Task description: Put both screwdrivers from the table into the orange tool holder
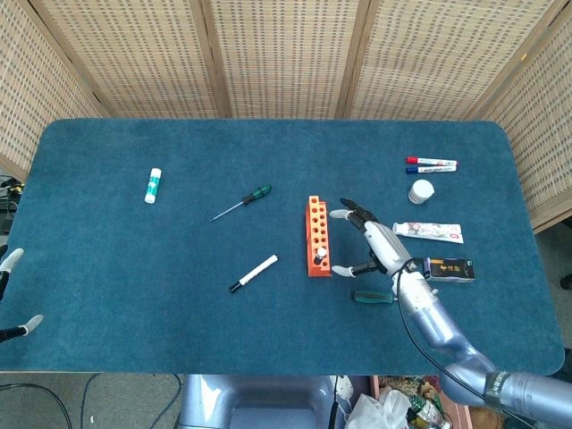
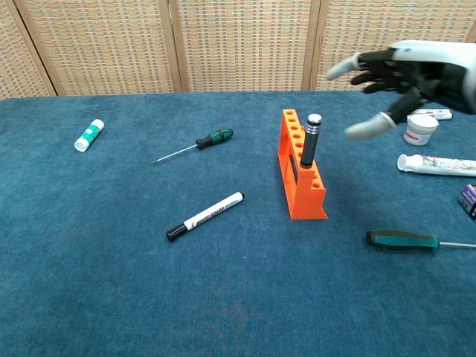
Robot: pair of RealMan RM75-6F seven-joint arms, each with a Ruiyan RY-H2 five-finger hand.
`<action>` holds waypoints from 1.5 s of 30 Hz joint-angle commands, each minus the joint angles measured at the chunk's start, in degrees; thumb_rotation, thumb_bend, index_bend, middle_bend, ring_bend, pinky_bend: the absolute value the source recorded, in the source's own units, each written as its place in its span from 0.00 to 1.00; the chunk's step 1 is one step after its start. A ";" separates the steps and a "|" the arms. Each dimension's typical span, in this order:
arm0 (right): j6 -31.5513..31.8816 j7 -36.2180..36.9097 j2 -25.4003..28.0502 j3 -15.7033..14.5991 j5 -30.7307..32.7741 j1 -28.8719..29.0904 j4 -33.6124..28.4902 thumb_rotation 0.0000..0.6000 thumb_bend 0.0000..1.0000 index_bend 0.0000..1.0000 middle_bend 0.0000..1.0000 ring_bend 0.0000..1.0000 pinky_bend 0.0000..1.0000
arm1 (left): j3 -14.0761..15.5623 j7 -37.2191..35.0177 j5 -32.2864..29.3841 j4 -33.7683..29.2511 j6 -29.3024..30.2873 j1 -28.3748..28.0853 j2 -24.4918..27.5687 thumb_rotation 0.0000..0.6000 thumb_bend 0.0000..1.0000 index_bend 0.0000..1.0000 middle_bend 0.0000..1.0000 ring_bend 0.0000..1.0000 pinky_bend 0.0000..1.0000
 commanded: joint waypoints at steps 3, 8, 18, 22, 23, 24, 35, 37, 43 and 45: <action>6.56 -9.30 2.57 -6.75 -1.69 -5.81 -2.31 1.00 0.00 0.17 0.00 0.00 0.00 | 0.16 -0.16 0.48 -0.12 0.48 0.21 0.07 1.00 0.00 0.00 0.00 0.00 0.00; 8.58 -16.73 -0.02 -10.93 -2.06 -7.73 0.30 1.00 0.00 0.27 0.00 0.00 0.00 | 0.38 -0.14 1.04 -0.20 0.94 0.42 0.07 1.00 0.00 0.00 0.00 0.00 0.00; 10.11 -23.64 -8.45 -12.10 -1.45 -8.42 7.46 1.00 0.00 0.42 0.00 0.00 0.00 | 0.55 -0.31 1.50 -0.11 1.16 0.51 0.07 1.00 0.00 0.00 0.00 0.00 0.00; 12.41 -26.30 -12.21 -11.68 -1.11 -9.10 10.46 1.00 0.01 0.45 0.00 0.00 0.00 | 0.71 -0.02 1.71 -0.10 0.91 0.41 0.01 1.00 0.00 0.00 0.00 0.00 0.00; 12.53 -26.87 -13.00 -11.60 -0.82 -9.22 11.06 1.00 0.01 0.45 0.00 0.00 0.00 | 0.70 0.10 1.71 -0.09 0.91 0.39 -0.03 1.00 0.00 0.00 0.00 0.00 0.00; 12.51 -27.15 -13.46 -11.50 -0.60 -9.28 11.42 1.00 0.02 0.45 0.00 0.00 0.00 | 0.69 0.15 1.69 -0.06 0.91 0.39 -0.06 1.00 0.00 0.00 0.00 0.00 0.00; 10.42 -29.10 -17.09 -11.03 0.42 -9.10 14.97 1.00 0.11 0.45 0.00 0.00 0.00 | 0.57 0.09 1.30 -0.03 0.59 0.28 -0.15 1.00 0.00 0.00 0.00 0.00 0.00; 9.99 -29.27 -17.35 -10.90 0.52 -9.01 15.16 1.00 0.14 0.45 0.00 0.00 0.00 | 0.55 0.03 1.27 -0.01 0.58 0.28 -0.15 1.00 0.00 0.00 0.00 0.00 0.00; 9.07 -30.16 -17.82 -10.44 1.12 -8.78 15.67 1.00 0.19 0.46 0.00 0.00 0.00 | 0.49 -0.06 1.10 -0.01 0.40 0.21 -0.10 1.00 0.00 0.00 0.00 0.00 0.00; 8.74 -30.50 -17.83 -10.37 1.44 -8.73 15.67 1.00 0.20 0.46 0.00 0.00 0.00 | 0.48 -0.16 1.07 -0.02 0.32 0.18 -0.05 1.00 0.00 0.00 0.00 0.00 0.00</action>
